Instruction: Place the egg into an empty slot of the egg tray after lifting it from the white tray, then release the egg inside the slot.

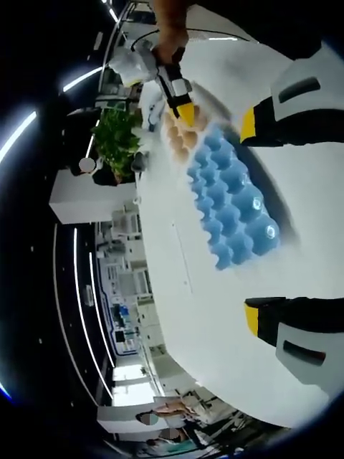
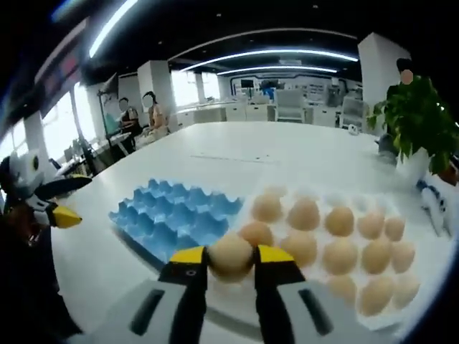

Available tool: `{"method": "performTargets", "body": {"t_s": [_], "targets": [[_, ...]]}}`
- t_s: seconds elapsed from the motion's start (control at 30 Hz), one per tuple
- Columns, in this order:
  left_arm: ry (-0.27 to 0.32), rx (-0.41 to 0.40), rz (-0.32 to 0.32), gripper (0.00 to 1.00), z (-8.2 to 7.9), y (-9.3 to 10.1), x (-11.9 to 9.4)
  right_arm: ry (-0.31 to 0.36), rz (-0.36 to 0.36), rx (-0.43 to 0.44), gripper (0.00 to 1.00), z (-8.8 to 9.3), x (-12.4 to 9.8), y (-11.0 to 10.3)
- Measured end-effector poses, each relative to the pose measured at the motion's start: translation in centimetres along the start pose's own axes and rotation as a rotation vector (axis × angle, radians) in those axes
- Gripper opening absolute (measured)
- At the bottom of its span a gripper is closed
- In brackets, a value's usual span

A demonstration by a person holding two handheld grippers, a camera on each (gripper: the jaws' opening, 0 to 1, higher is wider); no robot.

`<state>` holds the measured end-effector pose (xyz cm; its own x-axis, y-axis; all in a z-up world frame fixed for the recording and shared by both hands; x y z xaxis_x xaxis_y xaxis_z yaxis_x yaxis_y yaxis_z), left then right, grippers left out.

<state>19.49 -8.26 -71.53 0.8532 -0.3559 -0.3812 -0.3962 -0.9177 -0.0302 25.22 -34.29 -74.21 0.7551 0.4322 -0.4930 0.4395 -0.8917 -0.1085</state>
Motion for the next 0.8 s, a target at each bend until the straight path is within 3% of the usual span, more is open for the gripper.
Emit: {"method": "performTargets", "body": {"t_s": [0.2, 0.43, 0.8], "targets": [[-0.004, -0.001, -0.002, 0.88, 0.2, -0.2, 0.0, 0.016, -0.041, -0.015, 0.24, -1.2, 0.6, -1.8], [-0.017, 0.022, 0.003, 0.87, 0.4, -0.4, 0.1, 0.006, -0.147, -0.031, 0.24, -1.9, 2.7, -6.0], [-0.023, 0.043, 0.032, 0.87, 0.4, -1.3, 0.3, 0.006, -0.243, -0.062, 0.24, -3.0, 5.0, -10.8]]}}
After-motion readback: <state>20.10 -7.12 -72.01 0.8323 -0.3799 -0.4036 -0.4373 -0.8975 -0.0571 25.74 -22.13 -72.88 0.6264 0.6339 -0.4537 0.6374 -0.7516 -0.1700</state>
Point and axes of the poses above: the point that each gripper's makers call its tool centre point, and the gripper's own axes: x roughly forward along the fingers, y roughly to its right, z roughly out of its underside, the point moved 2 cm from there along -x, roughly backward along the fingers
